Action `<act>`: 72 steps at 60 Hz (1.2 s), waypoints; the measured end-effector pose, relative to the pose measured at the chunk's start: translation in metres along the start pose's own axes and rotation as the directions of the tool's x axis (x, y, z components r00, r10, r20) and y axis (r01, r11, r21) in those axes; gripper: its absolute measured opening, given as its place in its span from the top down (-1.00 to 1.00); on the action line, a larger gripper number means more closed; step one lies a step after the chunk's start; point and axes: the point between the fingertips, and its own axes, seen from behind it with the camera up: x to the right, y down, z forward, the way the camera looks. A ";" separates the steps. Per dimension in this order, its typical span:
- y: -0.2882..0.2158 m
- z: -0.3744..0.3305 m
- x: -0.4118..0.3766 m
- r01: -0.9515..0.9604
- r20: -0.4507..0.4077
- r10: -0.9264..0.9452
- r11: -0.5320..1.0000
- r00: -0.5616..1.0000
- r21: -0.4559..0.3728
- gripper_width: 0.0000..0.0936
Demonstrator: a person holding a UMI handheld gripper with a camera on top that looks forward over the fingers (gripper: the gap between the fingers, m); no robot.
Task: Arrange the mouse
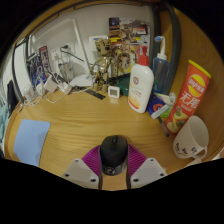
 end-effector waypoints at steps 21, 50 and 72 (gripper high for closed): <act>-0.182 -0.123 -0.091 -0.042 -0.075 0.068 0.949 0.995 0.311 0.33; -0.101 -0.054 -0.343 0.009 0.126 -0.026 0.991 0.992 0.134 0.33; 0.009 0.005 -0.362 0.032 0.130 -0.023 0.998 0.991 -0.062 0.20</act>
